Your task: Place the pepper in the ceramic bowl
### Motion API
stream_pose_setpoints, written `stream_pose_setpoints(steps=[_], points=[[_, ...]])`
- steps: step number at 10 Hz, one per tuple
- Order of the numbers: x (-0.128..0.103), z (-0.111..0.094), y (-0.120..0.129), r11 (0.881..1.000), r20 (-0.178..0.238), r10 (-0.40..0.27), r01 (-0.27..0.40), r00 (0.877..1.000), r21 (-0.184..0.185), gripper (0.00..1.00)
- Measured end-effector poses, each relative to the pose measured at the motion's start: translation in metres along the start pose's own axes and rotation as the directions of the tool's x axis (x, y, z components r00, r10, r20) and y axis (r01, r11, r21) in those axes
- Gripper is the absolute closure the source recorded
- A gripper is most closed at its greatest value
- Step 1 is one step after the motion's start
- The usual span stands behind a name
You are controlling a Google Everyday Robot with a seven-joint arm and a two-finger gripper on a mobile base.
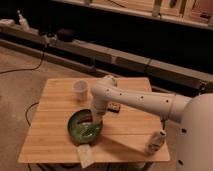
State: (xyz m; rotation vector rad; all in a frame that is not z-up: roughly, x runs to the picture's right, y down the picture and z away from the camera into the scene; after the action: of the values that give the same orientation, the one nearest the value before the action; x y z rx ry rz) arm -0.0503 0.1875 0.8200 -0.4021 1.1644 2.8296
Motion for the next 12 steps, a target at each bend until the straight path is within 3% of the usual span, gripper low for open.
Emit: stream_pose_setpoints(steps=[2,4,6,8,10,12], points=[[0.011,0.015,0.003,0.999,-0.045,-0.023,0.024,0.999,0.025,0.86],[0.029,0.011,0.011,0.997,-0.099,-0.072,0.073,0.992,0.007,0.66],[0.03,0.007,0.014,0.994,-0.071,-0.11,0.109,0.991,-0.006,0.48],[0.022,0.012,0.007,0.993,0.001,-0.117,0.117,0.993,0.027,0.26],[0.019,0.012,-0.003,0.993,0.026,-0.1,0.099,0.995,0.061,0.2],[0.026,0.002,-0.009,0.993,0.011,-0.097,0.096,0.995,0.065,0.2]])
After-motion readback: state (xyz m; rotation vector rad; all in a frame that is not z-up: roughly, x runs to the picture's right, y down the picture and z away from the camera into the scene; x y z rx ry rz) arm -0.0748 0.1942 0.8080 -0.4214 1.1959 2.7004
